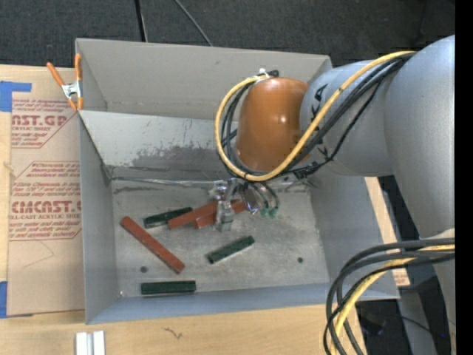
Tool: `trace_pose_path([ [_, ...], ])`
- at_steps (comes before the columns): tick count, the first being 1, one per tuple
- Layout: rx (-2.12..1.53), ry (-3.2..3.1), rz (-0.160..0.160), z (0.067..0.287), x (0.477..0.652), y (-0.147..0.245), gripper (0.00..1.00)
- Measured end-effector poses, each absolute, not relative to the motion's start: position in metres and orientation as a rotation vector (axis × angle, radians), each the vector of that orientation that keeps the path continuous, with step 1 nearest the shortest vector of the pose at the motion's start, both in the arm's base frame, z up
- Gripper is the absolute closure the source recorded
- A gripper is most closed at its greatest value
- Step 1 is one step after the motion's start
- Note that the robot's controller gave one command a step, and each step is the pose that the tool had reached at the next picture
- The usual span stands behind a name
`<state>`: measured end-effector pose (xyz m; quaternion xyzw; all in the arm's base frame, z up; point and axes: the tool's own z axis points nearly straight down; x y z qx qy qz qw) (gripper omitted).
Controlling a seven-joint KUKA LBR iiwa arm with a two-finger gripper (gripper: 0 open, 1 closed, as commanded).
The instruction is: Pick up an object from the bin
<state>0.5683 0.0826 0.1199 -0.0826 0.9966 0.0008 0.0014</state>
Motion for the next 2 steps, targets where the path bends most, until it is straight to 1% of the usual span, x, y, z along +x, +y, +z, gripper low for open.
trace_pose_path([
  [1, -0.259, 3.128, 0.002, 0.141, 0.569, 0.083, 1.00],
  [2, -0.258, 3.125, 0.001, 0.186, 0.570, 0.084, 1.00],
])
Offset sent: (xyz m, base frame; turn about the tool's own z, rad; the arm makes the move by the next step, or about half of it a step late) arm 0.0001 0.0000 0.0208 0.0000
